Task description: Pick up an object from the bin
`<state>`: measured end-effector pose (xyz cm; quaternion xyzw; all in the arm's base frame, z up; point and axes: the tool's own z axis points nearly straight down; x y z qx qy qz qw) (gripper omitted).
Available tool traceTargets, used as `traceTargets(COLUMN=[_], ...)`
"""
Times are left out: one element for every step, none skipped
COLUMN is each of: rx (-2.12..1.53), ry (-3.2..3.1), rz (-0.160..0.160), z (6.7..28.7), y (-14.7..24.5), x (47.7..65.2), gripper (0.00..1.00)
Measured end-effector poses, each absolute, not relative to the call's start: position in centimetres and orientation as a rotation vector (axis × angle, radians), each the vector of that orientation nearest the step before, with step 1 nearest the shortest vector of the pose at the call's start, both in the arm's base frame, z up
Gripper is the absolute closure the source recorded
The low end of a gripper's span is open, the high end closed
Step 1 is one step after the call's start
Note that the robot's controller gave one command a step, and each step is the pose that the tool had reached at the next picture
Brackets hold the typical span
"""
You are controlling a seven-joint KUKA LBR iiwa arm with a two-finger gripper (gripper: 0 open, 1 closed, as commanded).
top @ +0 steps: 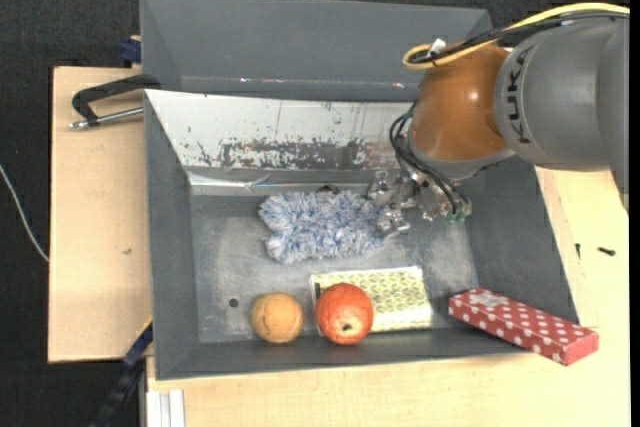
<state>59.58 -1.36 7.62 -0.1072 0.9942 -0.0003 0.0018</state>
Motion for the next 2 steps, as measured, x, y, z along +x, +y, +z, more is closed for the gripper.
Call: traceTargets(rx=[-0.337,-0.388], ry=[3.12,3.107], rz=[-0.001,-0.003], z=[7.6,24.2], y=[-1.4,-4.5], x=[59.6,58.3], gripper=[1.0,1.0])
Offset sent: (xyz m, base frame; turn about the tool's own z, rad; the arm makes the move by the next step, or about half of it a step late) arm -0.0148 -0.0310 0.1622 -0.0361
